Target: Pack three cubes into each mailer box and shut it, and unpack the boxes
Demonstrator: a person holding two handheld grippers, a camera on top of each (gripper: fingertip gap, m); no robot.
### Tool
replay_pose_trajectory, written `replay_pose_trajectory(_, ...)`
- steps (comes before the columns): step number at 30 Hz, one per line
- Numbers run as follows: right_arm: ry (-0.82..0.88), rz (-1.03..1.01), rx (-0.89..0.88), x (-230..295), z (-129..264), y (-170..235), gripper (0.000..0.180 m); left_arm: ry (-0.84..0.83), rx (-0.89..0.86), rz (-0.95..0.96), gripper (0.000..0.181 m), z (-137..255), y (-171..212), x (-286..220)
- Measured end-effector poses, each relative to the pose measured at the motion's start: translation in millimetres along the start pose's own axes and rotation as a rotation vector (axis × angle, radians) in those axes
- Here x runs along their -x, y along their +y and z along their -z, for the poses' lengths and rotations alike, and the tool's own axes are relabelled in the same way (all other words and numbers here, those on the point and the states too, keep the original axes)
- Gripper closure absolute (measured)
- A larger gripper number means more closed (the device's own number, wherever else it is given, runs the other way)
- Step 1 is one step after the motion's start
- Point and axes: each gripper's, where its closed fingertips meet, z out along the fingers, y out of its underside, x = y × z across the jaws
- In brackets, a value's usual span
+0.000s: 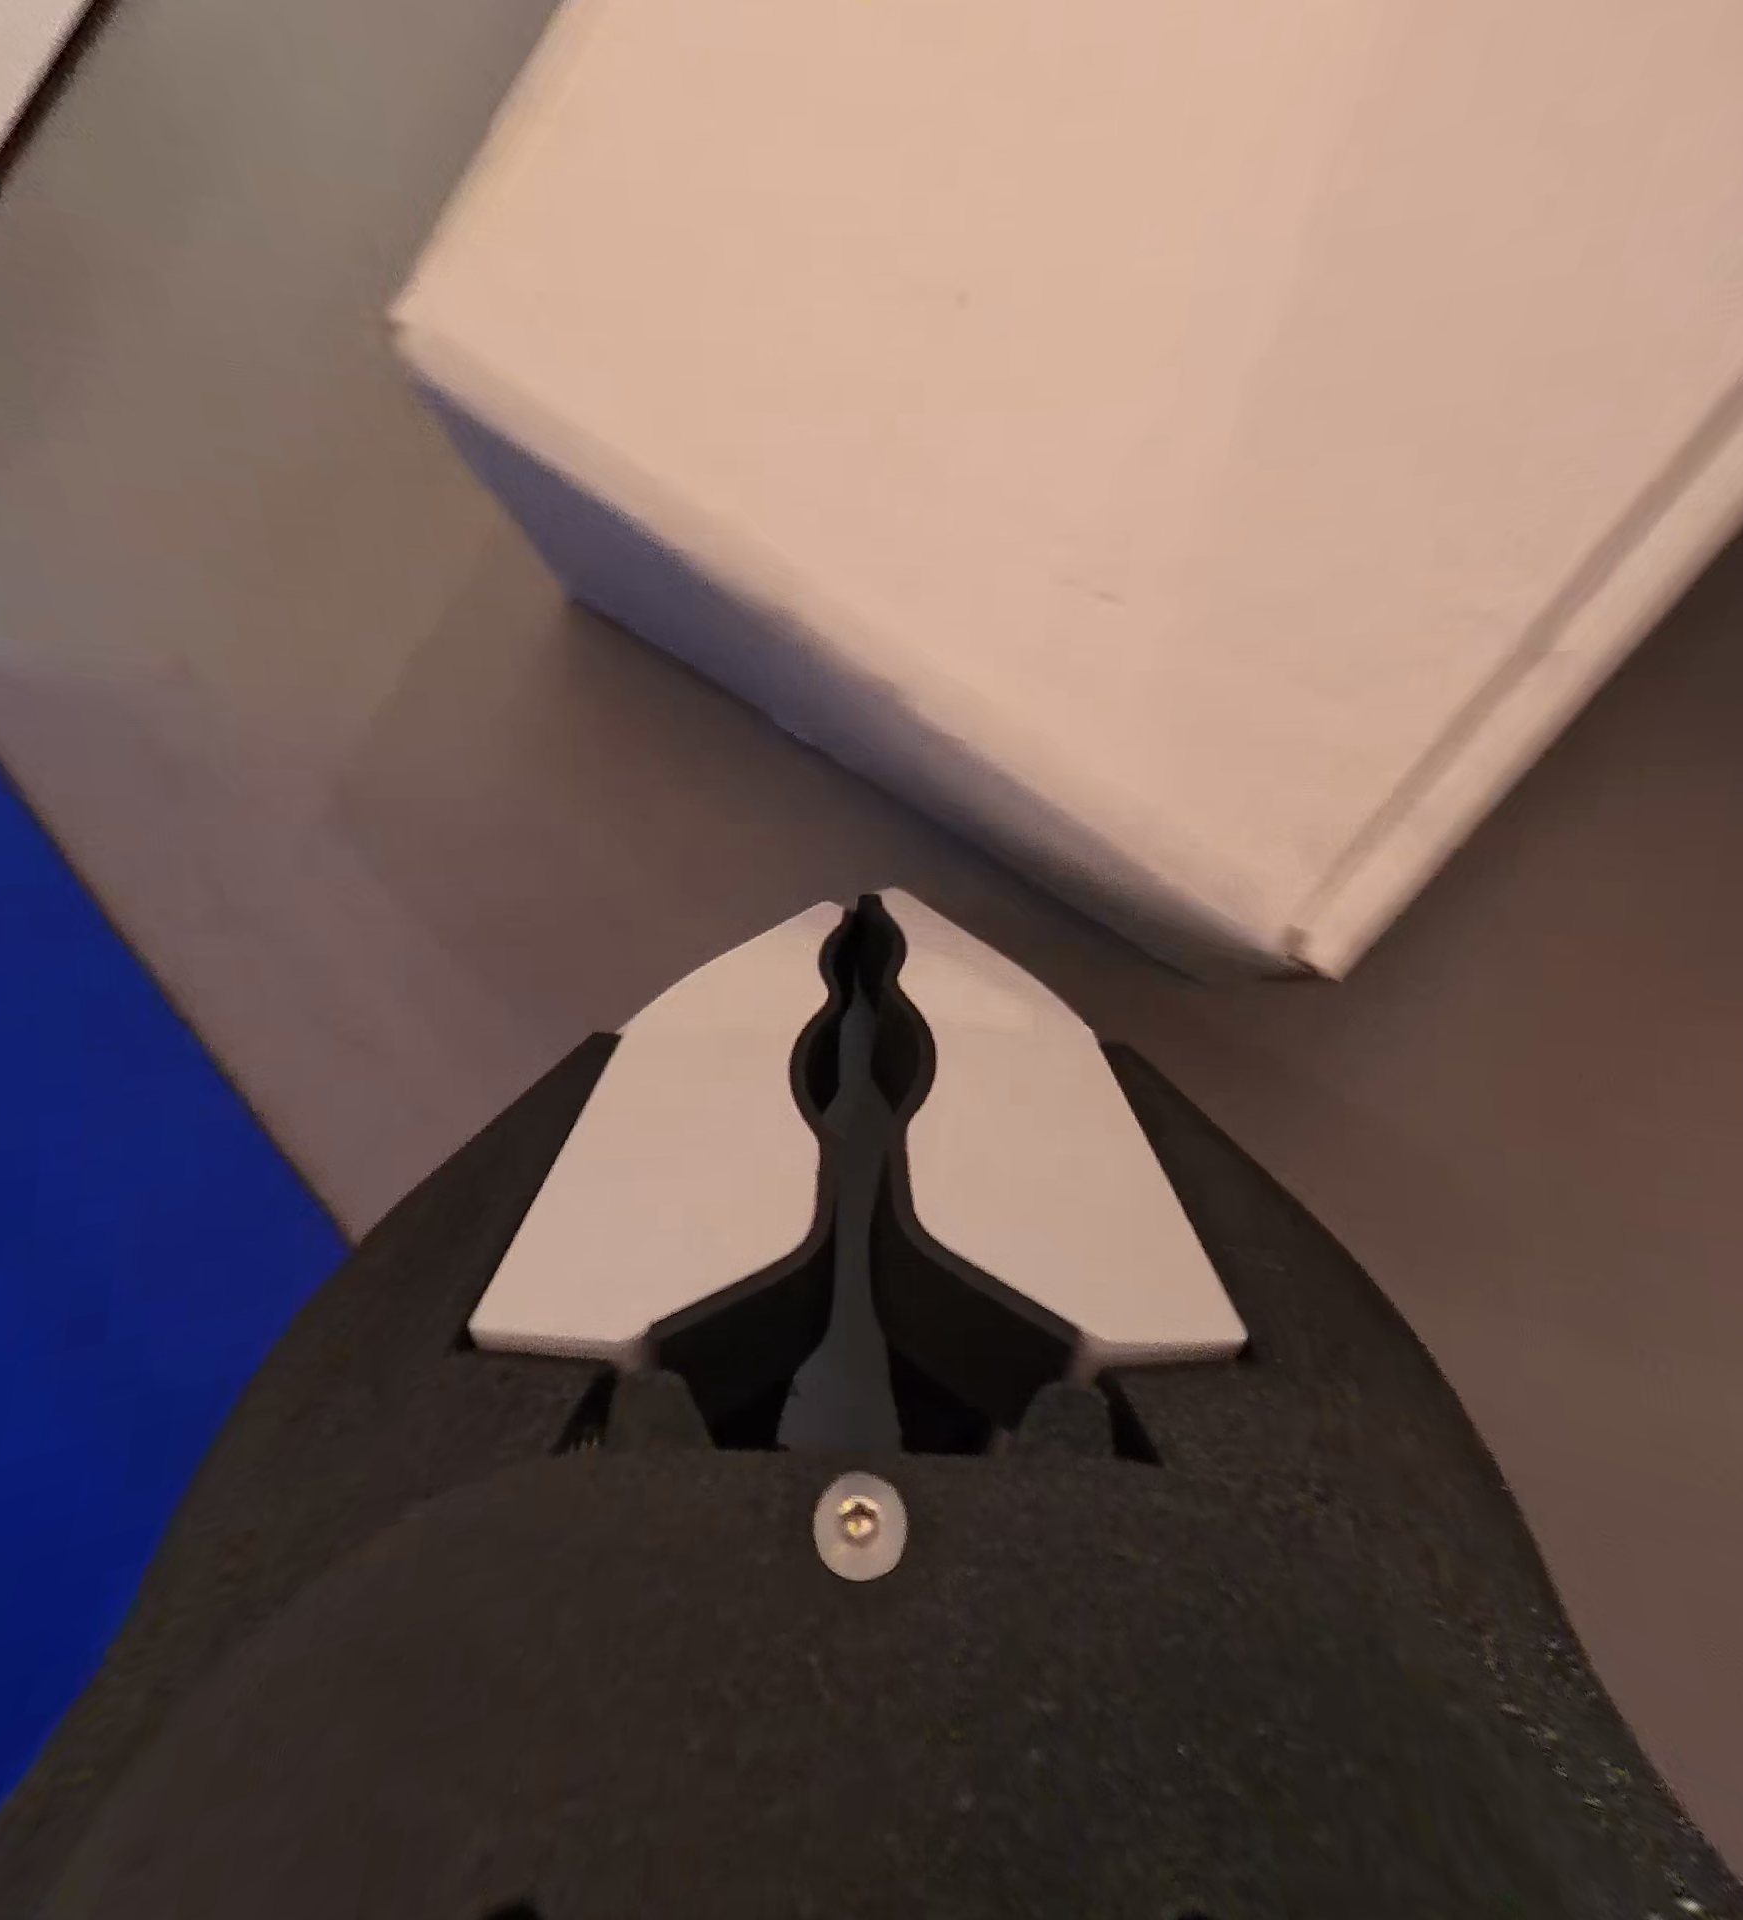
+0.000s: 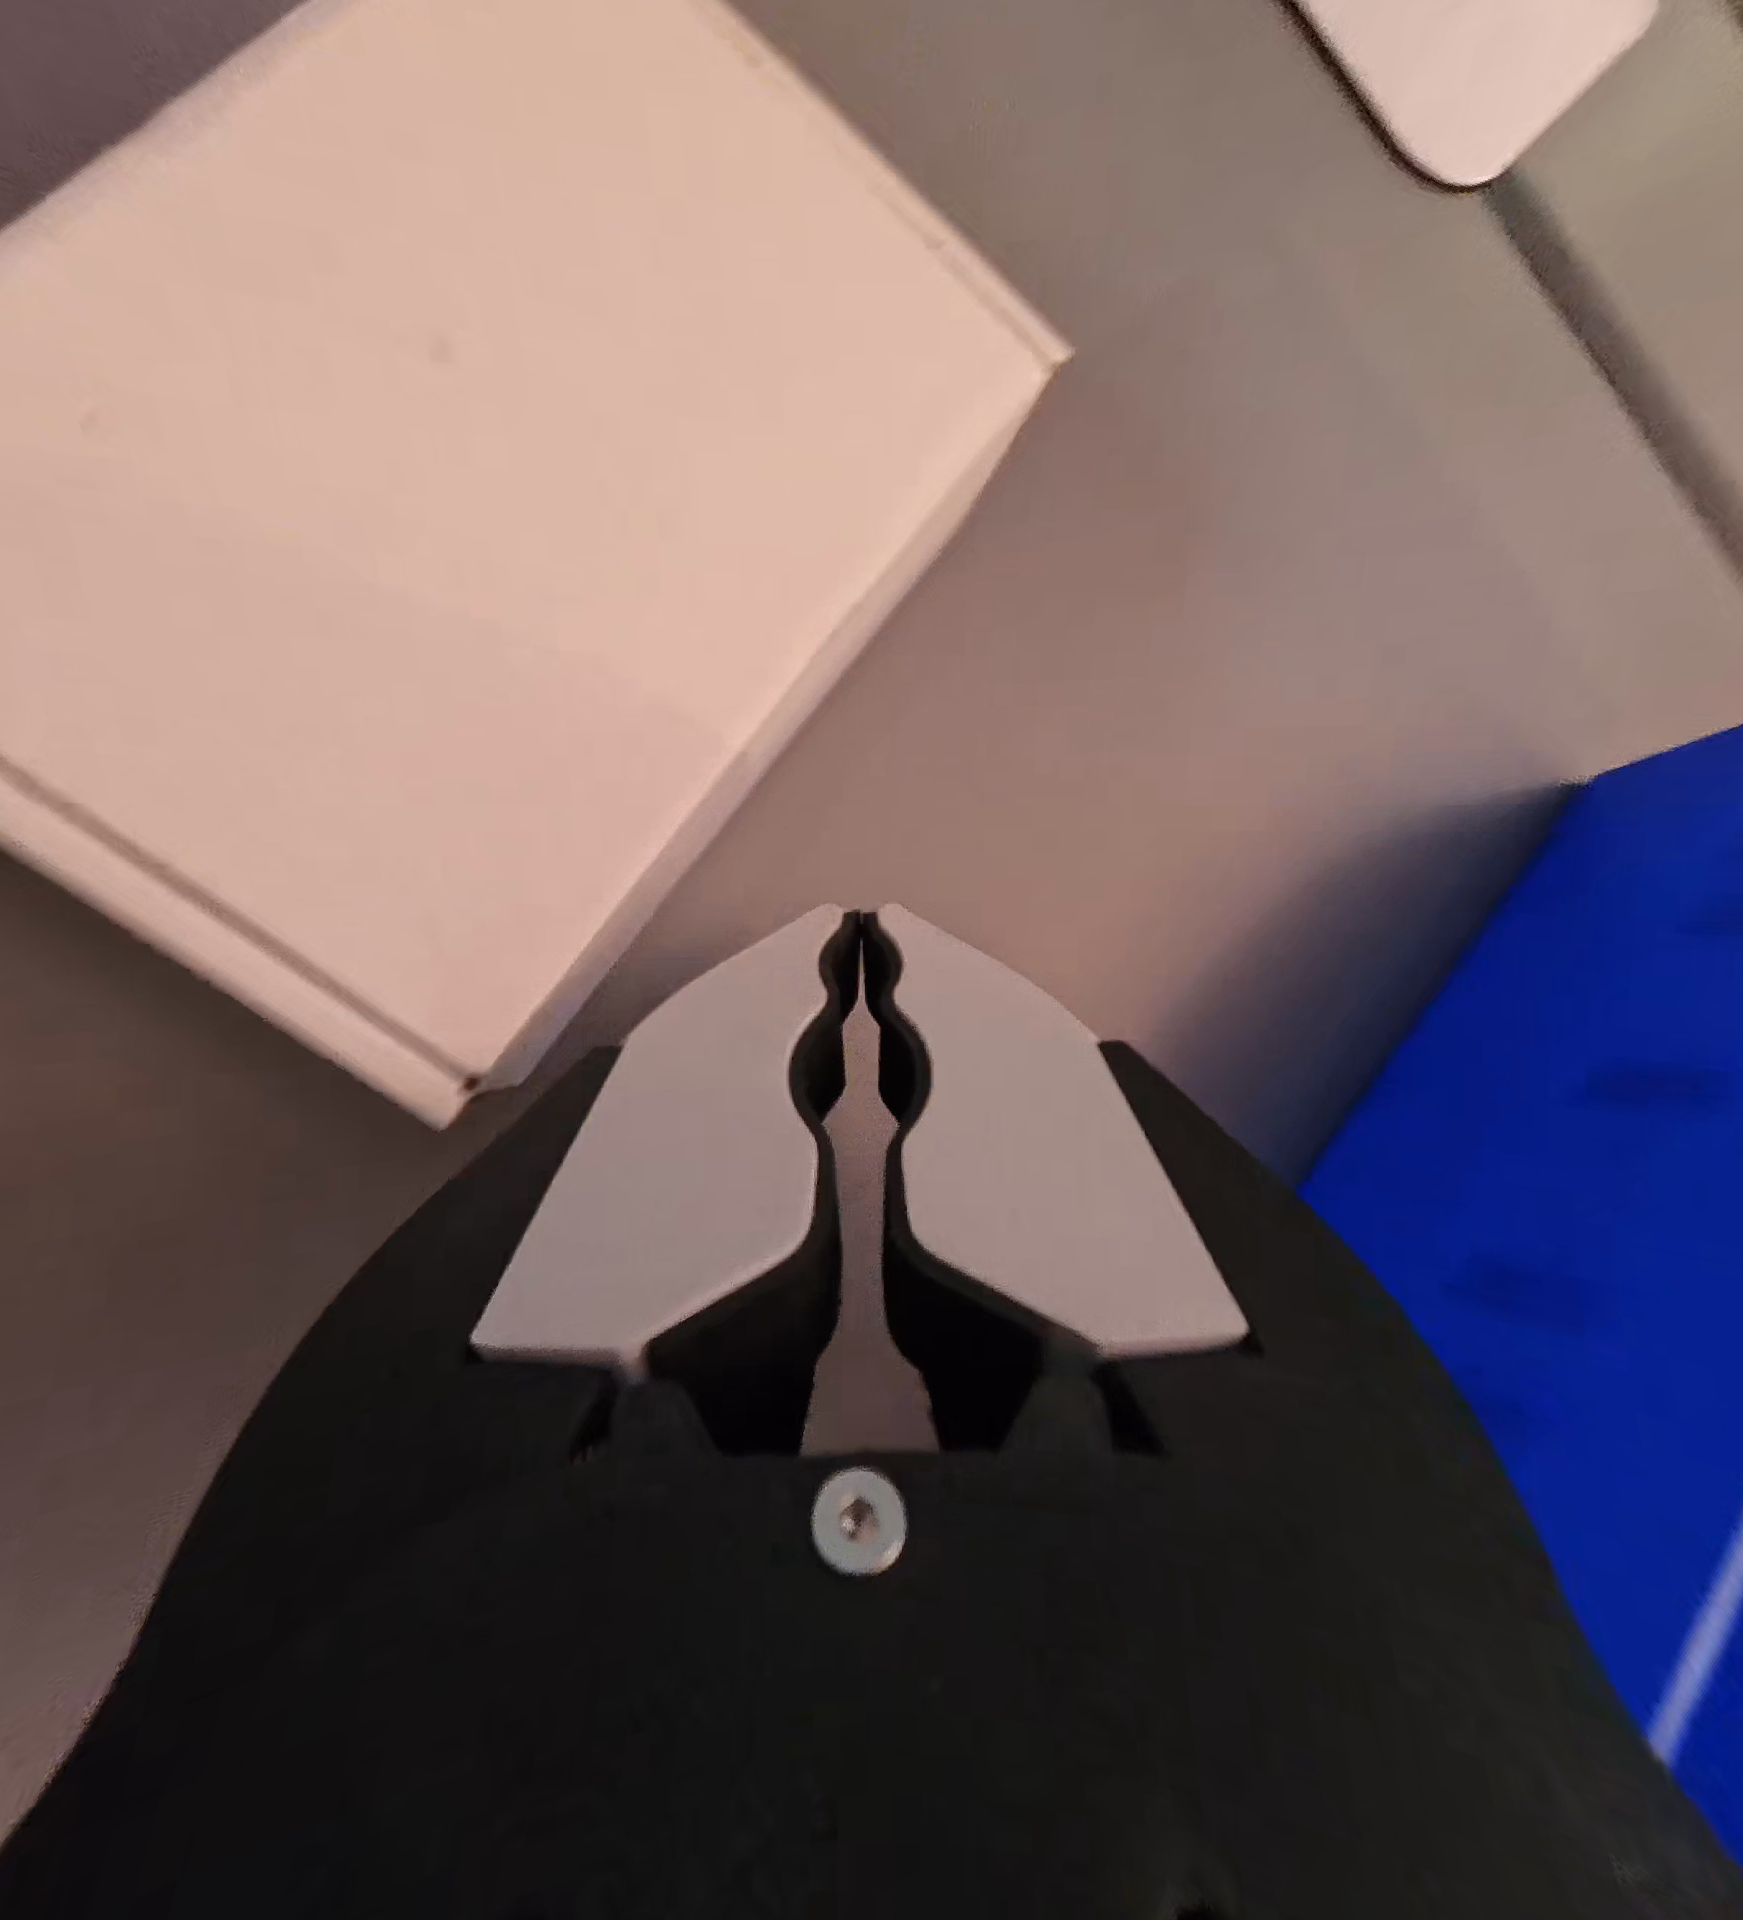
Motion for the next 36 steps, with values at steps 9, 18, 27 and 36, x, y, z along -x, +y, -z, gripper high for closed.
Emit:
replay_pose_trajectory(9, -0.182, -0.005, 0.036, 0, -41, -21, 0.179, 0.097, 0.03, -0.042, 0.181, -29, -20, 18)
replay_pose_trajectory(18, -0.291, -0.047, -0.042, 9, -41, -22, 0.179, 0.085, -0.072, -0.077, 0.181, -32, -28, 13)
replay_pose_trajectory(27, -0.285, -0.019, -0.044, 9, -37, -19, 0.179, 0.052, -0.105, -0.137, 0.181, -32, -27, 16)
replay_pose_trajectory(36, -0.066, -0.02, -0.02, -36, -51, -26, 0.178, -0.063, 0.019, -0.115, 0.181, -31, -37, 50)
